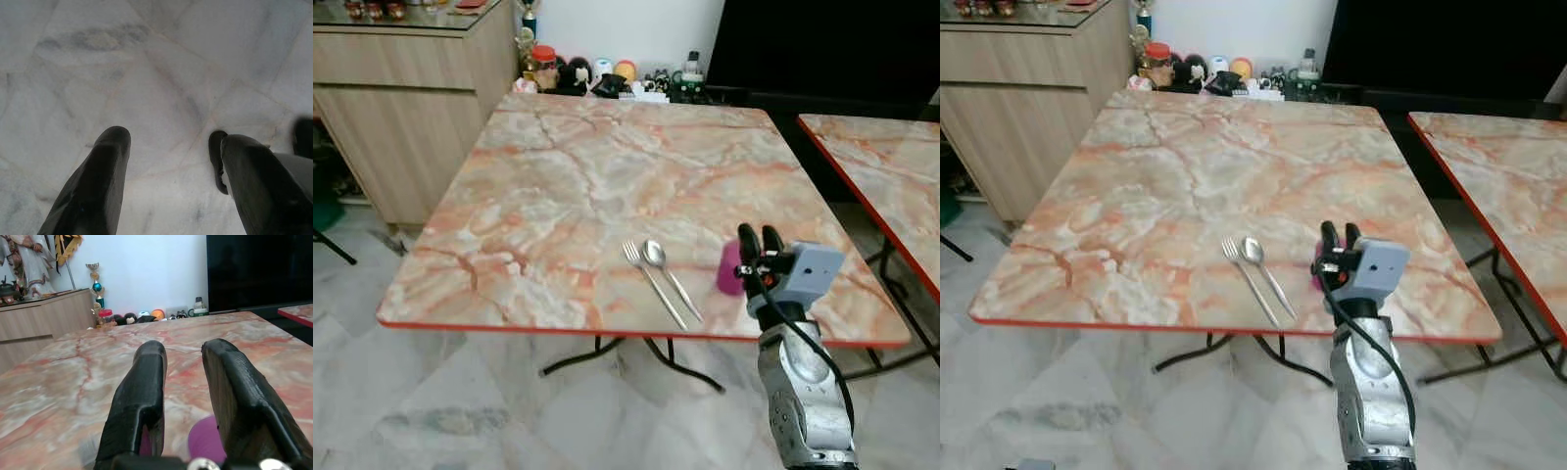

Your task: Setting the table

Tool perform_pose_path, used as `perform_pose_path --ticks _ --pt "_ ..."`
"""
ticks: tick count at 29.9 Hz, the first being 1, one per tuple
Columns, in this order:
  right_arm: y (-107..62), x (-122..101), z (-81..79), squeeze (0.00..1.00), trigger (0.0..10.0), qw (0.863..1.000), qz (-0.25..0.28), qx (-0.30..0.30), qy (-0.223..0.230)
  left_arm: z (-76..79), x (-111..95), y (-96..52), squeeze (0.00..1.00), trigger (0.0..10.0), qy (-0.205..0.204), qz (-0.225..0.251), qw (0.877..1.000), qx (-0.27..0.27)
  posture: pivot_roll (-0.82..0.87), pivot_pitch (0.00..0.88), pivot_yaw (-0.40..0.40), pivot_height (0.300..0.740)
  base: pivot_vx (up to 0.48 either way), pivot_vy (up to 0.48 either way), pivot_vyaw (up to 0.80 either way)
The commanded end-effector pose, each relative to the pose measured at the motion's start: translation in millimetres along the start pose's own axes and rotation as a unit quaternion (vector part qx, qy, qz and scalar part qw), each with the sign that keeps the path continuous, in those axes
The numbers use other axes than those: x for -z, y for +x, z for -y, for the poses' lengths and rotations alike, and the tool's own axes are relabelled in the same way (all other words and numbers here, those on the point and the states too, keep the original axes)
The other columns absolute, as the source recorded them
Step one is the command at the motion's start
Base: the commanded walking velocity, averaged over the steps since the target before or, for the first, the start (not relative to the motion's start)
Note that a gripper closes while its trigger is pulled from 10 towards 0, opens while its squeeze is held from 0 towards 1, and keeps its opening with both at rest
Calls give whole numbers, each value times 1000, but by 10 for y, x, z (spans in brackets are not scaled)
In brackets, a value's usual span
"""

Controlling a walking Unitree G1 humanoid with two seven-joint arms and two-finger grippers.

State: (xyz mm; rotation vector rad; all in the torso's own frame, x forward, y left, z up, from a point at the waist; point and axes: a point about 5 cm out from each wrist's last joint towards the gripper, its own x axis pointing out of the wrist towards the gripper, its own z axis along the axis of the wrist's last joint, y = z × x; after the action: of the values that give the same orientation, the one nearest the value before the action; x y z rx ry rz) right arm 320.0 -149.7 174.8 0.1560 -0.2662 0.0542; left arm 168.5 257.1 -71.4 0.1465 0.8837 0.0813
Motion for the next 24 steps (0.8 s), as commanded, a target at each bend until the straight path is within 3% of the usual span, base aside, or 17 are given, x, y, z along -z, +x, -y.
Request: perform_pose_path --ticks 1,13,14,15,19,22,24 --pt "-17 -15 89 0 10000 1000 1 12 -5 51 68 -9 0 10000 -6 -12 1000 5 10 117 -25 740 300 0 0" --pt "-57 21 54 0 10000 1000 -15 -5 -19 61 92 -14 0 10000 -6 -15 1000 2 11 121 -28 740 25 0 0" --pt "-84 58 57 675 10000 998 -32 -11 -44 67 94 -14 0 10000 -6 -16 1000 3 8 121 -30 740 0 0 0" --pt "-92 68 59 1000 10000 998 -37 -12 -51 69 95 -13 0 10000 -6 -16 1000 3 8 121 -30 740 0 0 0" --pt "-252 140 -10 1000 10000 984 -72 -91 -133 86 99 -13 0 10000 -5 -16 1000 4 4 128 -33 740 0 0 0" --pt "-270 148 4 1000 10000 982 -79 -97 -144 89 100 -12 0 10000 -5 -16 1000 4 2 129 -32 740 0 0 0" --pt "-269 117 79 973 10000 975 -84 -92 -182 94 101 -12 0 10000 -5 -17 1000 5 0 129 -32 740 0 0 0"
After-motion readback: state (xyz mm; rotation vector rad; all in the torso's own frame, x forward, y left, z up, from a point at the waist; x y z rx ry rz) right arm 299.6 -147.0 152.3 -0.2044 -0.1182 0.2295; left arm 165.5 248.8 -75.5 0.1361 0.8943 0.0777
